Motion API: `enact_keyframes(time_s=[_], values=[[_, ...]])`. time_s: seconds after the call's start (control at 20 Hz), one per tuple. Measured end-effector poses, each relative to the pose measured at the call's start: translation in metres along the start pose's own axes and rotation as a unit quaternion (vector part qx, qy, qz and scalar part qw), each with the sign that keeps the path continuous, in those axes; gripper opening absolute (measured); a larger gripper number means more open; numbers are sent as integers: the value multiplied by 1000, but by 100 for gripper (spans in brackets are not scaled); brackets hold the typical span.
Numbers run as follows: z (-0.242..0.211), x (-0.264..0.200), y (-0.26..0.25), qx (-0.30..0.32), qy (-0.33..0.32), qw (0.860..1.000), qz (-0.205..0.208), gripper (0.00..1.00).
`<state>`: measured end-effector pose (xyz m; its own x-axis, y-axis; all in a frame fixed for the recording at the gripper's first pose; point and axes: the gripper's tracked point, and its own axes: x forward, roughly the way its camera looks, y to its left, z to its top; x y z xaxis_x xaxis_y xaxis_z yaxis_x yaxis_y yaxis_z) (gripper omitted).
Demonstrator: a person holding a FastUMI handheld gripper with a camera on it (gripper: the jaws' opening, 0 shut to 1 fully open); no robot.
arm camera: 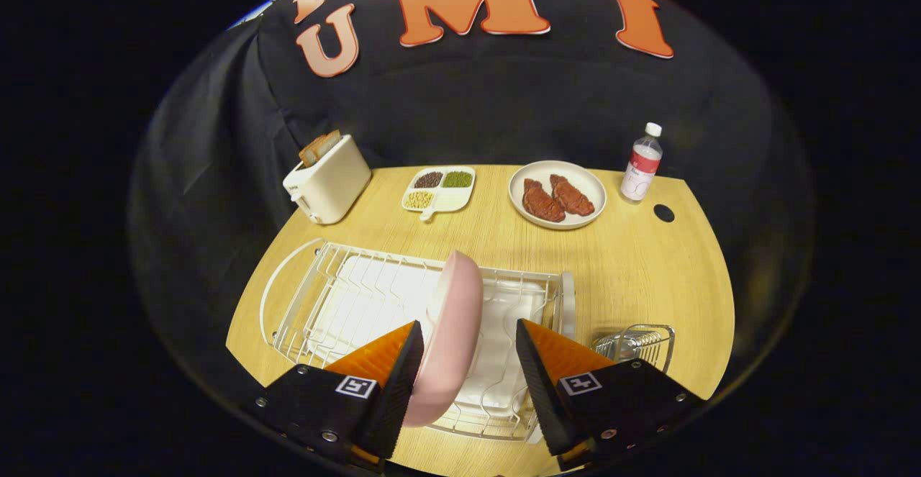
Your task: Take the plate from the dish rack, then take the spoon from the basket and place it into the plate.
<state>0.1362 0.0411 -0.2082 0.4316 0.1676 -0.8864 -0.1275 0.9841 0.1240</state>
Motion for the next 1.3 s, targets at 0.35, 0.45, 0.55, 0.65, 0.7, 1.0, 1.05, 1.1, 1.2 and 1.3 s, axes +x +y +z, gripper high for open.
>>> enact_keyframes(time_s=[0.35,0.45,0.55,0.65,0.7,1.0,1.05,1.1,1.2,1.3], values=[[-11,7,10,-25,63,998,-15,55],[-14,7,4,-7,87,996,-32,44],[-9,5,2,-6,90,995,-44,39],[-1,4,3,-7,78,996,-49,36],[1,4,2,-2,75,996,-52,35],[11,-1,-2,-12,63,995,-75,31],[12,-3,-2,-18,62,995,-80,31],[16,-4,-2,-26,60,994,-87,31],[28,-11,-4,-40,45,992,-107,31],[40,-16,-5,-54,21,990,-127,29]])
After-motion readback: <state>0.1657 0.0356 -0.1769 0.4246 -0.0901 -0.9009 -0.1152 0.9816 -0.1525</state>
